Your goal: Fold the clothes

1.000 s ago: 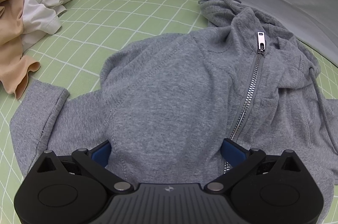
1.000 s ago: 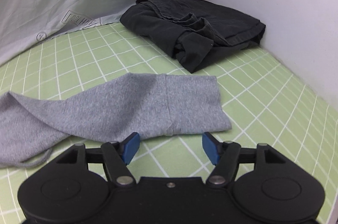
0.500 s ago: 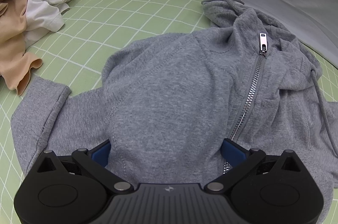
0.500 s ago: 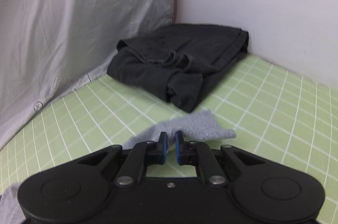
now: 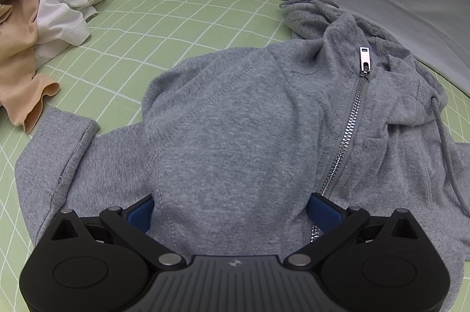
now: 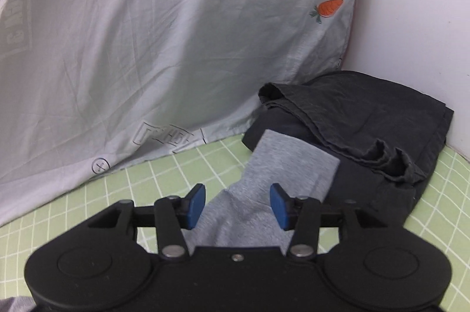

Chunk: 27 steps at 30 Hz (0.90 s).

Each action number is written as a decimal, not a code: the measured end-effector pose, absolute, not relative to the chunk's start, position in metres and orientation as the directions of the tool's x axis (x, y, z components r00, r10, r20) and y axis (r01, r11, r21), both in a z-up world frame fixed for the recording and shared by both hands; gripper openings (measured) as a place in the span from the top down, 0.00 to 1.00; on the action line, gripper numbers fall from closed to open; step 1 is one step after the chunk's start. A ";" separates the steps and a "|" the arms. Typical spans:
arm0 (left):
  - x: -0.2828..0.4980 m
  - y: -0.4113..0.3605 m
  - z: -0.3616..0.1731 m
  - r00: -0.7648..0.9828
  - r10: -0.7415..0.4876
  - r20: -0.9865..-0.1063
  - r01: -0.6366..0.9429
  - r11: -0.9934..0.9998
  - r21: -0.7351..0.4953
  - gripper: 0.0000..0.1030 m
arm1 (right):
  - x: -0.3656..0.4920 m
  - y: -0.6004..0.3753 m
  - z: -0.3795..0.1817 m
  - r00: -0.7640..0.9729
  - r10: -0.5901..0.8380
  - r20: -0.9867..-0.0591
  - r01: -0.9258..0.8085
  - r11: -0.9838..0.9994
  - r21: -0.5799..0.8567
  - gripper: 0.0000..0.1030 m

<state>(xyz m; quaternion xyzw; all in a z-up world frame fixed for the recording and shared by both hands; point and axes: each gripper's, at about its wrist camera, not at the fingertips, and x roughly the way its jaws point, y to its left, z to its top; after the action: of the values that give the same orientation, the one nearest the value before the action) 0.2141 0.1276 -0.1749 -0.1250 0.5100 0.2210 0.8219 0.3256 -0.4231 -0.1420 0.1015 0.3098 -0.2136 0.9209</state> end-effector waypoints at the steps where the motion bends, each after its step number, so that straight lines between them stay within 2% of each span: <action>1: 0.214 0.127 -0.175 0.383 0.237 -0.893 -0.491 0.871 0.020 0.00 | 0.321 -0.425 -0.149 0.694 -0.346 -0.631 0.476 0.879 0.041 0.52; 4: 0.215 0.128 -0.175 0.377 0.233 -0.897 -0.490 0.872 0.021 0.00 | 0.311 -0.439 -0.169 0.628 -0.377 -0.681 0.538 0.842 0.029 0.52; 7: 0.217 0.128 -0.174 0.370 0.230 -0.900 -0.490 0.872 0.021 0.00 | 0.308 -0.450 -0.183 0.598 -0.394 -0.699 0.581 0.813 0.039 0.47; 10: 0.217 0.128 -0.174 0.364 0.228 -0.903 -0.492 0.870 0.022 0.00 | 0.311 -0.456 -0.192 0.602 -0.379 -0.703 0.580 0.812 0.059 0.47; 12: 0.216 0.128 -0.173 0.353 0.230 -0.907 -0.505 0.863 0.023 0.00 | 0.313 -0.452 -0.194 0.622 -0.379 -0.686 0.550 0.835 0.037 0.58; 13: 0.212 0.124 -0.170 0.356 0.241 -0.903 -0.503 0.864 0.033 0.02 | 0.313 -0.449 -0.195 0.631 -0.383 -0.674 0.528 0.849 0.013 0.73; 15: 0.202 0.117 -0.163 0.360 0.262 -0.895 -0.499 0.865 0.053 0.04 | 0.309 -0.441 -0.195 0.633 -0.393 -0.667 0.496 0.868 -0.040 0.94; 19: 0.177 0.093 -0.145 0.394 0.318 -0.862 -0.422 0.896 0.138 0.04 | 0.278 -0.438 -0.195 0.599 -0.447 -0.665 0.517 0.850 -0.105 0.95; 27: 0.117 0.056 -0.128 0.407 0.299 -0.863 -0.409 0.905 0.121 0.04 | 0.168 -0.460 -0.196 0.547 -0.505 -0.668 0.549 0.819 -0.169 0.96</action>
<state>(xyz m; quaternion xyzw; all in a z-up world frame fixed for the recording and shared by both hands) 0.1167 0.0565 -0.1276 -0.0544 0.5019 0.2115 0.8369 0.1679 -0.4597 -0.1958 0.0297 0.3698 -0.2997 0.8790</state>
